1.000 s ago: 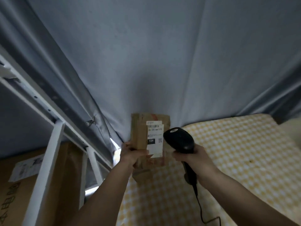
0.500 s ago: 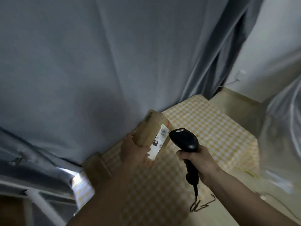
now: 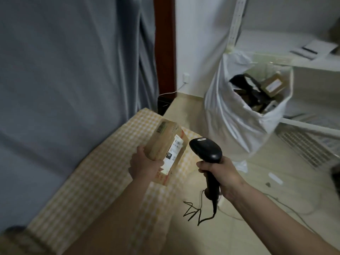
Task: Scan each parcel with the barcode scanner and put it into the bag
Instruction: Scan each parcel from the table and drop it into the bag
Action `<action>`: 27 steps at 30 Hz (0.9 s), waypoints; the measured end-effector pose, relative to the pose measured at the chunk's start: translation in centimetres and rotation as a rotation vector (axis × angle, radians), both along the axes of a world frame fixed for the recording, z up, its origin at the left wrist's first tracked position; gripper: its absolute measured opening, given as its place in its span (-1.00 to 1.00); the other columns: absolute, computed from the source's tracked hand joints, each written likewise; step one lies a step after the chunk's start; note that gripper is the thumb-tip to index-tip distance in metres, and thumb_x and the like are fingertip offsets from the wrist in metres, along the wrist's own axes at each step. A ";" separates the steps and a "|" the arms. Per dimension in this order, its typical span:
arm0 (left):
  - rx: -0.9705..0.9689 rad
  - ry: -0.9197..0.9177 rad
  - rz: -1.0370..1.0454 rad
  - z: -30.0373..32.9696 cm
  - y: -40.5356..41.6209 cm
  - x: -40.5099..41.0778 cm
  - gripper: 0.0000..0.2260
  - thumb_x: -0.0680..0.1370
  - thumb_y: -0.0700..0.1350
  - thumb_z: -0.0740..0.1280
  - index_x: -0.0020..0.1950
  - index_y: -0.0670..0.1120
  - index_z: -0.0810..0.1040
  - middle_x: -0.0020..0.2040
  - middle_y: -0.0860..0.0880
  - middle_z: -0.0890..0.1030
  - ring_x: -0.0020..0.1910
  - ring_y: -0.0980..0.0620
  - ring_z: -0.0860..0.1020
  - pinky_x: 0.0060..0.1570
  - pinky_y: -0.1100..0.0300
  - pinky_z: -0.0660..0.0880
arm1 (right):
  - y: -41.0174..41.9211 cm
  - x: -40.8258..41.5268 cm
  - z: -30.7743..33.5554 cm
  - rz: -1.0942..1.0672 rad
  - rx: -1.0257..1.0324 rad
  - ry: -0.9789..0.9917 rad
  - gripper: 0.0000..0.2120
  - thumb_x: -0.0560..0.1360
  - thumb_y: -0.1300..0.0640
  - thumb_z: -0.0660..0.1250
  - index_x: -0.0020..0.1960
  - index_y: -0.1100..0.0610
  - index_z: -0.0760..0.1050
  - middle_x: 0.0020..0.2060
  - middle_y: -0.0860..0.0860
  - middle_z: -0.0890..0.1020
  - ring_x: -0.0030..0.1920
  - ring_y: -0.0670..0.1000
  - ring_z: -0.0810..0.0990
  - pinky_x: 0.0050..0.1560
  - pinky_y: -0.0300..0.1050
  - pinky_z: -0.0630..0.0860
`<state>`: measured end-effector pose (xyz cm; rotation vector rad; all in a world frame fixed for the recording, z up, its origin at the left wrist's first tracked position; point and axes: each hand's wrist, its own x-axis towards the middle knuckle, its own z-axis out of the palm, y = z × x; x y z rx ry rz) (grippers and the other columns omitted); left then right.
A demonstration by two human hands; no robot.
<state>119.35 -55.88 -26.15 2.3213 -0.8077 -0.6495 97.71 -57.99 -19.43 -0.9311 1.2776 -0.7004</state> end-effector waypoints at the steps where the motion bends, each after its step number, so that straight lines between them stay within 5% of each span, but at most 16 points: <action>1: -0.002 0.000 -0.022 0.1 -1.3 -1.9 -0.25 0.18 0.03 0.58 0.31 0.11 0.35 0.20 -0.01 0.53 0.20 -0.10 0.52 0.20 -0.09 0.45 | -0.7 -2.0 0.1 -0.032 -0.003 -0.006 -0.77 0.37 0.37 0.45 0.01 0.24 0.54 -0.26 0.13 0.59 -0.19 0.08 0.58 -0.15 -0.09 0.46; 15: -0.034 -0.058 -0.282 0.8 -14.3 -15.3 -0.25 0.15 0.06 0.56 0.28 0.13 0.34 0.16 0.02 0.56 0.11 -0.07 0.56 0.12 -0.05 0.51 | -8.8 -15.8 1.0 -0.368 0.018 -0.110 -0.81 0.38 0.39 0.43 -0.05 0.22 0.54 -0.29 0.13 0.57 -0.25 0.06 0.55 -0.16 -0.08 0.46; 20: -0.045 0.023 -0.333 0.8 -19.9 -17.8 -0.34 0.23 0.00 0.57 0.26 0.07 0.36 0.15 0.02 0.58 0.06 -0.06 0.58 -0.08 0.16 0.46 | -13.8 -17.7 0.8 -0.420 0.033 -0.125 -0.77 0.37 0.39 0.44 0.01 0.26 0.55 -0.29 0.13 0.59 -0.23 0.09 0.57 -0.14 -0.03 0.47; 27: -0.112 0.055 -0.343 2.2 -29.7 -17.6 -0.31 0.27 0.02 0.56 0.31 0.03 0.34 0.19 -0.02 0.56 0.11 -0.08 0.57 0.05 0.08 0.53 | -24.2 -17.5 2.2 -0.416 -0.007 -0.143 -0.74 0.37 0.39 0.44 0.04 0.28 0.54 -0.27 0.17 0.59 -0.21 0.12 0.55 -0.13 0.00 0.45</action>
